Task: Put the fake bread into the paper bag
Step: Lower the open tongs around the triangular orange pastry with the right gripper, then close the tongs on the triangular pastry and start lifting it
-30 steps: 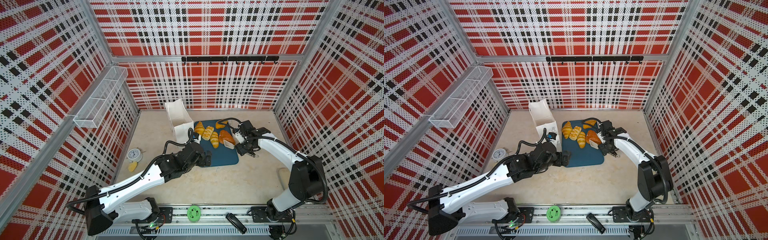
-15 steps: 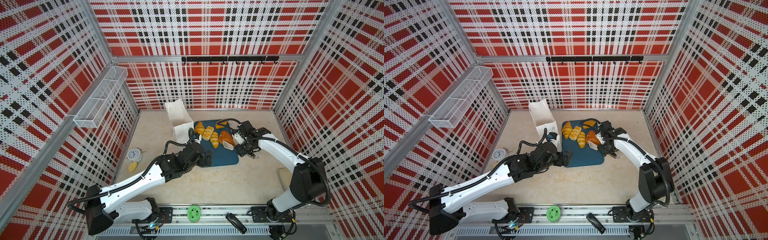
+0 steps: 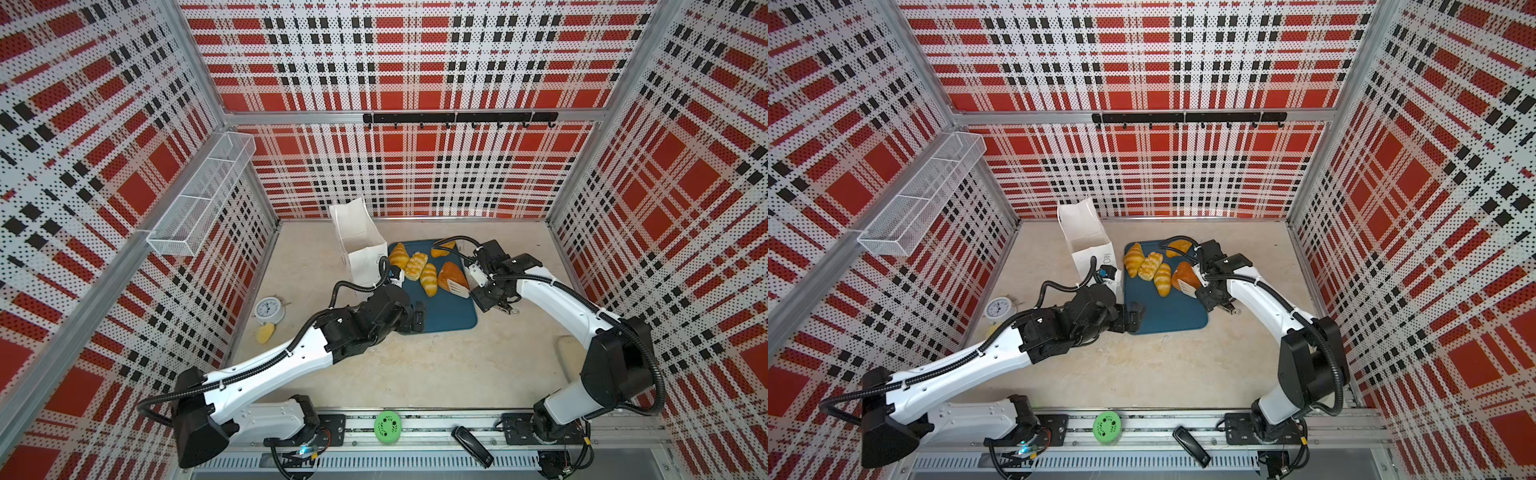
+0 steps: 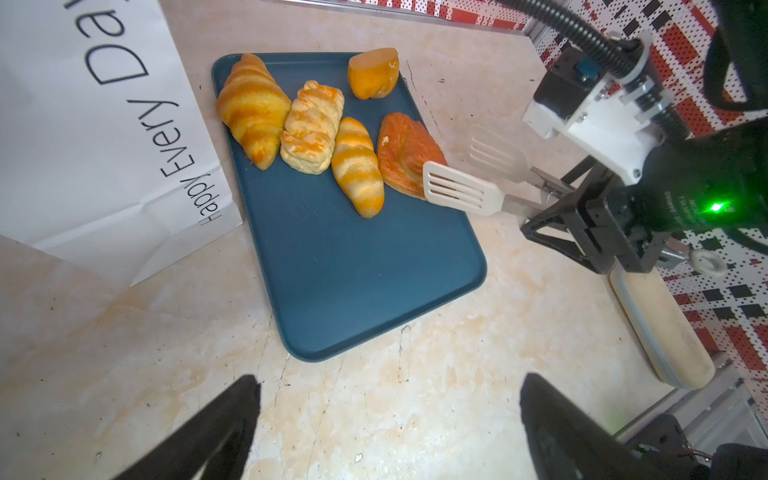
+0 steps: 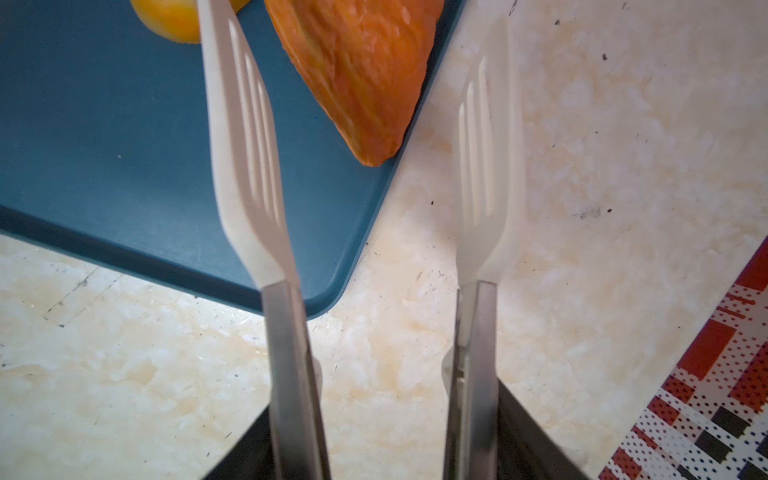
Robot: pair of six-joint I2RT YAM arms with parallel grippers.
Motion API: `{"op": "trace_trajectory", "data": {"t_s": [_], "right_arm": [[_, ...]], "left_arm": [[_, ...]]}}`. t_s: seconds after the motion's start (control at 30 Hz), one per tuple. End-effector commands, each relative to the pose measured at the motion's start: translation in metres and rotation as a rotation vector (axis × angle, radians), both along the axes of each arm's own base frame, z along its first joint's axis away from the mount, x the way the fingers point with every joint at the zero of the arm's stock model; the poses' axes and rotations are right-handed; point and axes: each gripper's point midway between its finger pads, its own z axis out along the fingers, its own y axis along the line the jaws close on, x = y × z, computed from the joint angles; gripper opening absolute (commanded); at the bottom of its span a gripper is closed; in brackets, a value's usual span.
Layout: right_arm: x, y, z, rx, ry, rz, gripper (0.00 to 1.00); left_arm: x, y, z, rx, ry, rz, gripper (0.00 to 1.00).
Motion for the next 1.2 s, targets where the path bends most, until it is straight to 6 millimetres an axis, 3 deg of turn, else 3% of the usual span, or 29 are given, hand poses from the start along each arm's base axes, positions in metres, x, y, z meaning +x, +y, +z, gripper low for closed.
{"op": "trace_trajectory", "data": {"t_s": [0.0,0.9,1.17], "right_arm": [[0.018,0.007,0.005,-0.006,-0.043,0.019,0.64],[0.037,0.018,-0.02,-0.181,0.011,0.114,0.61],[0.037,0.022,-0.023,-0.205,0.029,0.137,0.54]], "left_arm": [[0.002,-0.008,0.008,-0.022,-0.014,-0.007,0.99],[0.001,-0.018,0.003,-0.021,-0.004,-0.036,0.99],[0.002,-0.017,0.005,-0.019,-0.009,-0.029,0.99]]}}
